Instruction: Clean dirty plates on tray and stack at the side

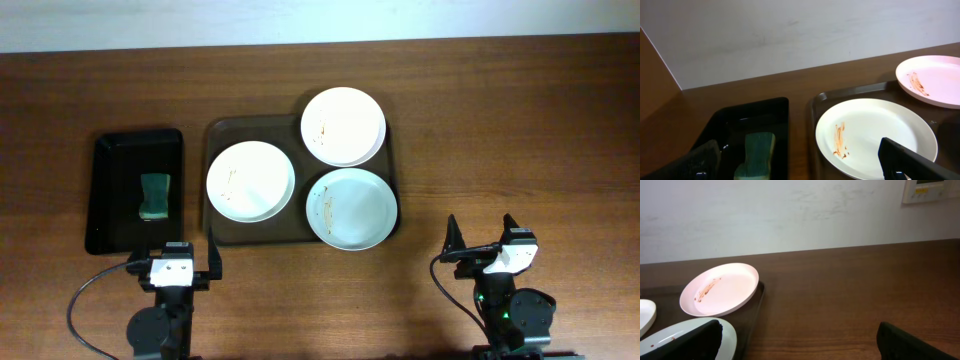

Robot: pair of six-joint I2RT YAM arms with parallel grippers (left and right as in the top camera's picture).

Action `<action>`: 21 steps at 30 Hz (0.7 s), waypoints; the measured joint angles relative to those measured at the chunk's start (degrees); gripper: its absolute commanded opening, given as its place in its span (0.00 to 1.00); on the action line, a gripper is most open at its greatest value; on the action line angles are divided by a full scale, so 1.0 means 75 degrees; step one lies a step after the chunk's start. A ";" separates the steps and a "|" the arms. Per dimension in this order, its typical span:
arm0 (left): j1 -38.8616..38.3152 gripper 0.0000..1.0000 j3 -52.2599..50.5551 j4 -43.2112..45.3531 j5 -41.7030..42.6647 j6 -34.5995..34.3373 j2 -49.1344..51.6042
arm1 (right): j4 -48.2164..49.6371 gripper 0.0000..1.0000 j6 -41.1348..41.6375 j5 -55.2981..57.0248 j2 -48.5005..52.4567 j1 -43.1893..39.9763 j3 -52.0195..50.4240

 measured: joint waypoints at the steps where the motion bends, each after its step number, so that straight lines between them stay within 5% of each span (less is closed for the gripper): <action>1: 0.0000 0.99 0.0000 0.0000 0.0000 0.0000 0.0000 | 0.0000 0.98 -0.0003 0.0000 0.0000 0.0003 0.0000; 21: 0.0000 0.99 0.0000 0.0029 0.0006 0.0000 0.0000 | 0.0283 0.98 0.0003 0.0023 0.0000 0.0000 -0.0003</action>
